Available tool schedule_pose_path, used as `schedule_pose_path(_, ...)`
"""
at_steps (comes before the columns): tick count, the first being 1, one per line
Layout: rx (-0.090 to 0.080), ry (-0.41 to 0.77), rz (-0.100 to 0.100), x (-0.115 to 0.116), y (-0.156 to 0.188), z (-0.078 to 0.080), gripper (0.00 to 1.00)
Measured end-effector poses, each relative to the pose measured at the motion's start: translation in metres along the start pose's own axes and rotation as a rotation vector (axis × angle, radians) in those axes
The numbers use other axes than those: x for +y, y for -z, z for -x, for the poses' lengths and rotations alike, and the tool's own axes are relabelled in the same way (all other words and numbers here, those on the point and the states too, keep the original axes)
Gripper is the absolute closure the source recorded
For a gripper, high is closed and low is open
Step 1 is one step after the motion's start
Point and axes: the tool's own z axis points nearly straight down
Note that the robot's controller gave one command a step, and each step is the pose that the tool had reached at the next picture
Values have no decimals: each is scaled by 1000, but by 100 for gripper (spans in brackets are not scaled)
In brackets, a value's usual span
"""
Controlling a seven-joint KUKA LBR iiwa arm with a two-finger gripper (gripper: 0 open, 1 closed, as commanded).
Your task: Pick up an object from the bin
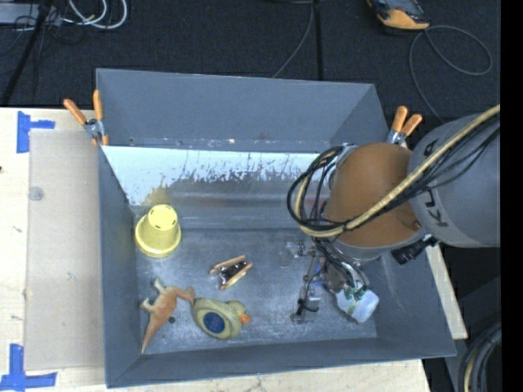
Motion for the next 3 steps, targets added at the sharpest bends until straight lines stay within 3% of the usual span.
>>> schedule_pose_path(1, 2, 47, -1, 14, -8, 34, 0)
schedule_pose_path(2, -3, -4, 1, 43, -34, 40, 0)
schedule_pose_path(3, 3, -29, 0, 59, -56, 55, 0)
